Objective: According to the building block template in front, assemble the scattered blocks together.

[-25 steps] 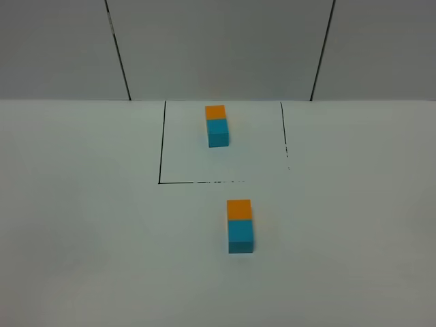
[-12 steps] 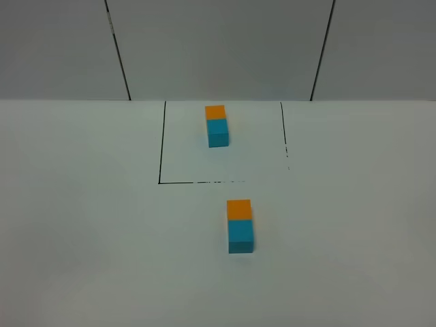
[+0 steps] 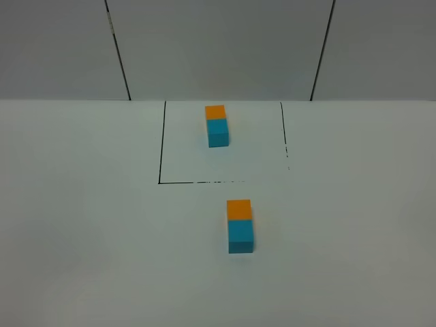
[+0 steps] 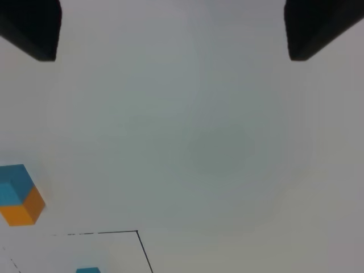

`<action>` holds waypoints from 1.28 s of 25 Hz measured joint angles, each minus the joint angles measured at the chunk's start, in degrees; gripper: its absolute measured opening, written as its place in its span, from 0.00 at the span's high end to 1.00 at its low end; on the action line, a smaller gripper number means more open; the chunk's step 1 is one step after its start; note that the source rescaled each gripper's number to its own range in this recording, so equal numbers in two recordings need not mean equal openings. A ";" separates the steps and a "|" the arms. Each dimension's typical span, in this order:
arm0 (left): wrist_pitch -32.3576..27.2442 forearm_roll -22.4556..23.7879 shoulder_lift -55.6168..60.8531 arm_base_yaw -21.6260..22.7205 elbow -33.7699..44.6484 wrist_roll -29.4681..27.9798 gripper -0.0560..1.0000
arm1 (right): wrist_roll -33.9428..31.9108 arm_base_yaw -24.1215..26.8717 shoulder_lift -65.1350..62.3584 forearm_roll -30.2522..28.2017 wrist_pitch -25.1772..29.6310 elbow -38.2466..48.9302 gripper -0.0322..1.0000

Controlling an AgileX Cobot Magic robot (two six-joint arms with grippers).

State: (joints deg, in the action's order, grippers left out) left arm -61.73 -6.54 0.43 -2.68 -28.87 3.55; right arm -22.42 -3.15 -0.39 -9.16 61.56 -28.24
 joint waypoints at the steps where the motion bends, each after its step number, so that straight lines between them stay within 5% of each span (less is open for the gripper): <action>1: 0.00 0.00 0.00 0.00 0.00 0.00 0.31 | 0.00 0.00 0.00 0.00 0.00 0.00 0.23; 25: 0.00 0.00 0.00 0.00 0.00 0.00 0.31 | 0.05 0.00 0.00 0.00 0.00 0.00 0.23; 32: 0.00 0.00 0.00 0.00 0.00 0.00 0.31 | 5.18 0.00 0.00 3.09 -0.36 0.00 0.23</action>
State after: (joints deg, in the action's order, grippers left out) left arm -61.73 -6.54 0.43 -2.68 -28.87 3.55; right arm -17.24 -3.15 -0.39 -6.07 61.20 -28.24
